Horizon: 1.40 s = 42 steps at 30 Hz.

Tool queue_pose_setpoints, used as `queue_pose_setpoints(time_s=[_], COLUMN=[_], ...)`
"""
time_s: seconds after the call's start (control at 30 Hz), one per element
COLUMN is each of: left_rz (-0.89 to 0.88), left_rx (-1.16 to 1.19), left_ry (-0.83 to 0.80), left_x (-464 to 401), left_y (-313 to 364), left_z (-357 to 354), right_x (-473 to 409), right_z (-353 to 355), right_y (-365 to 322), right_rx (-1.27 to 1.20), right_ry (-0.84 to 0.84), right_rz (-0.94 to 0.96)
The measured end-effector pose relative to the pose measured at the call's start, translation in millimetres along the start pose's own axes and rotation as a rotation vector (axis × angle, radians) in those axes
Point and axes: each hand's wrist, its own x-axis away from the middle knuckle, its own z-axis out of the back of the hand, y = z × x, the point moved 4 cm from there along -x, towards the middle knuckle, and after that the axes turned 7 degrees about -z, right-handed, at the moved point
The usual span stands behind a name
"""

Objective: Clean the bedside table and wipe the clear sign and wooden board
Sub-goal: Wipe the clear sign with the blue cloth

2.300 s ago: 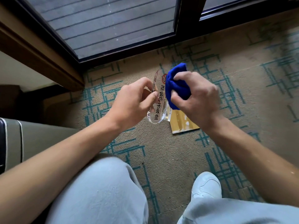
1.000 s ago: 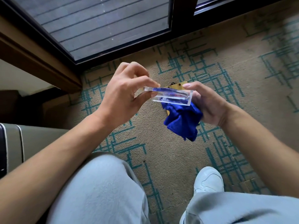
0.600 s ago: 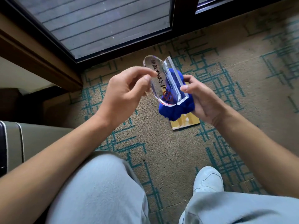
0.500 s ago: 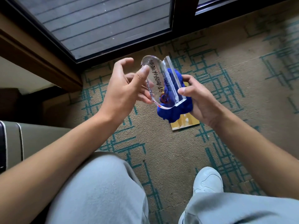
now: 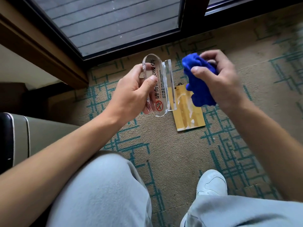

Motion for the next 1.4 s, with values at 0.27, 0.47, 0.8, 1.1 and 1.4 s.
queue_pose_setpoints(time_s=[0.27,0.47,0.8,1.1,1.4], left_rz=[-0.181,-0.205,-0.216,-0.206,-0.233], left_rx=[-0.434,-0.494,-0.487,-0.511,-0.450], left_ry=[0.088,0.151,0.242,0.256,0.195], left_x=[-2,0,-7,-6,-4], left_y=[19,15,11,11,17], left_z=[-8,-8,2,7,-5], right_x=[-9,16,53,35,8], right_z=[-47,-60,-69,-24,-46], right_y=[-34,-11,27,12,-20], right_rx=[0.730,0.769,0.861,0.619,0.642], right_ry=[0.177,0.207,-0.098,0.068,0.090], right_rz=[0.470,0.522,0.569,0.340,0.435])
